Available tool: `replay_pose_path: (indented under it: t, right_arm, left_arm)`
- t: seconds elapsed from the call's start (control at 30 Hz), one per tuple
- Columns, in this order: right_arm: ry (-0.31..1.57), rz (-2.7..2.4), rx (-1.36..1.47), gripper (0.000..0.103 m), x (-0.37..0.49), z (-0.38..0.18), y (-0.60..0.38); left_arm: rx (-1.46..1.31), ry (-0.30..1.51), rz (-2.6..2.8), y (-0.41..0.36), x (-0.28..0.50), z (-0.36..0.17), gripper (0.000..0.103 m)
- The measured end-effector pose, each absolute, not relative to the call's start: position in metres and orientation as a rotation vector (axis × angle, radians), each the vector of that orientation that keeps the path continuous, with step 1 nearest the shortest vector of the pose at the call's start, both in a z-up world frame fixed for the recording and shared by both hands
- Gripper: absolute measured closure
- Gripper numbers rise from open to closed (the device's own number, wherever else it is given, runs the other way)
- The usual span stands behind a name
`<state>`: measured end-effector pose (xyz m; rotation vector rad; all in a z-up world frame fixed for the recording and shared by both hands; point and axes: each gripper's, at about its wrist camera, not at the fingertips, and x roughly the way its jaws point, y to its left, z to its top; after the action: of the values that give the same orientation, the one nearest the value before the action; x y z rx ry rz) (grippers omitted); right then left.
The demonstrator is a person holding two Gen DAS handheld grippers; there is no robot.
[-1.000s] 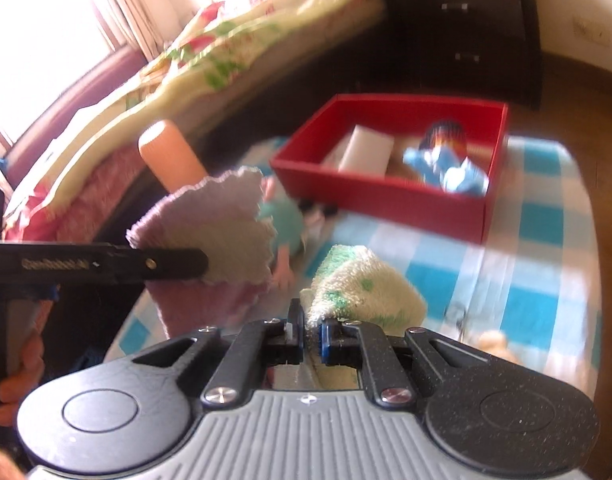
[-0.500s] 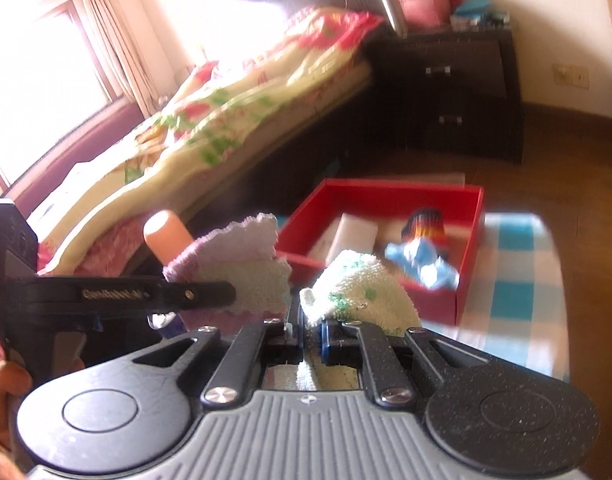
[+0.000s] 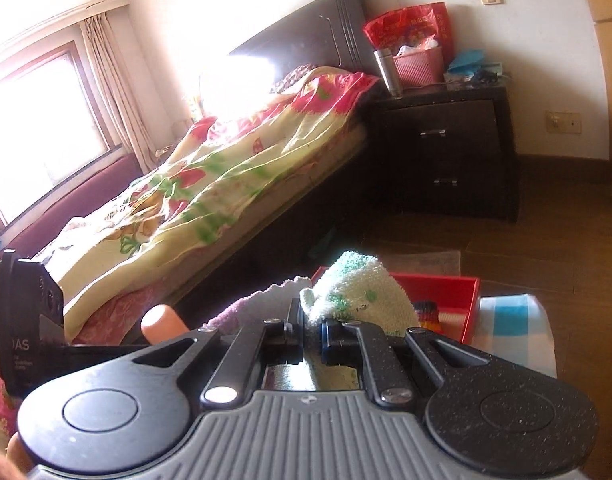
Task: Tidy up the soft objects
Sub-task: 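Lift and carry the lilac sock and cream towel over the red box with both tools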
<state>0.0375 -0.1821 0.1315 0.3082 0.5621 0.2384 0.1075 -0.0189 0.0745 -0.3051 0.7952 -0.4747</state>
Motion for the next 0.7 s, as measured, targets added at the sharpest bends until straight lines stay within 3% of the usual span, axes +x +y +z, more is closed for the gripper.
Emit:
replay_pose_path:
  t: [0.3, 0.7]
  right_arm:
    - [0.561, 0.188, 0.301, 0.103, 0.087, 0.123, -0.19]
    - [0.623, 0.133, 0.324, 0.103, 0.15, 0.071, -0.208]
  left_arm:
    - [-0.287, 0.767, -0.435, -0.031, 0.158, 0.071, 0.08]
    - [-0.252, 0.838, -0.39, -0.046, 0.209, 0.026, 0.078]
